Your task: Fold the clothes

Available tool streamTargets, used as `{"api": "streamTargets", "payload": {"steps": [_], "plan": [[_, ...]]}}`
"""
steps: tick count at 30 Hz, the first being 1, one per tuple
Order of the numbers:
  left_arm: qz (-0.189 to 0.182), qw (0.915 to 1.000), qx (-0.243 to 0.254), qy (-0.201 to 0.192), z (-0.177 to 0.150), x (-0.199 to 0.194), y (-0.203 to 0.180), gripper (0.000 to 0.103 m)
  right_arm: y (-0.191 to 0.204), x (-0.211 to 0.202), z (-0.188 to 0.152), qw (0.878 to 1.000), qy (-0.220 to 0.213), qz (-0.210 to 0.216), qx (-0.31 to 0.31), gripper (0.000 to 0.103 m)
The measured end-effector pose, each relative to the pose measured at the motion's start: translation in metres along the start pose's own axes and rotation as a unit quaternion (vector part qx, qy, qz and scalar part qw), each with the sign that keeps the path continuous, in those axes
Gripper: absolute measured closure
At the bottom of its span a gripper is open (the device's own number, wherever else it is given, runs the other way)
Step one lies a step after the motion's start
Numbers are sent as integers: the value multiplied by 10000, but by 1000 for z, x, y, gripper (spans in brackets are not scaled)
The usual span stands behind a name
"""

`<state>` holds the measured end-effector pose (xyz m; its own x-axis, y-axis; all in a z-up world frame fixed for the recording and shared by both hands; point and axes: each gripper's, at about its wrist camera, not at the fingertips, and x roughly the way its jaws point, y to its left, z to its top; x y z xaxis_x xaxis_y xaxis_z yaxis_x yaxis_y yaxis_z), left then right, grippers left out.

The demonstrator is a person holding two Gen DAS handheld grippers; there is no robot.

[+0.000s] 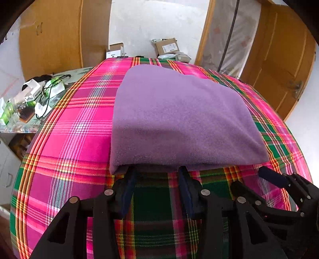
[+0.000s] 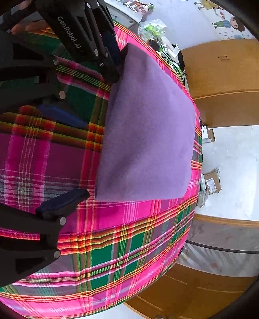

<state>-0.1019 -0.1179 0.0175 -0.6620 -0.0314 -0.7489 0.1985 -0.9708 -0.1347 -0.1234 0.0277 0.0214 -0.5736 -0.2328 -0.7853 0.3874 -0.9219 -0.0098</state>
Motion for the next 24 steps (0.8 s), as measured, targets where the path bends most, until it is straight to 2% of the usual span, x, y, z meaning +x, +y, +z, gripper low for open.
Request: {"api": "streamTargets", "payload": {"steps": [10,14,19,24], "plan": [[256,9993,262,61,0,3,-10,54,1,-1,0,10000,-2,7,9,37],[358,9985,393,98,1,4,-14,50,2,-2,-1,10000,0,24,-17,37],[376,9983,426,106,0,4,-16,48,-1,-2,-1,9999,32,93,-133,37],[398,9984,385,106,0,4,-17,47,-10,-5,-4,10000,15,-52,79,36]]}}
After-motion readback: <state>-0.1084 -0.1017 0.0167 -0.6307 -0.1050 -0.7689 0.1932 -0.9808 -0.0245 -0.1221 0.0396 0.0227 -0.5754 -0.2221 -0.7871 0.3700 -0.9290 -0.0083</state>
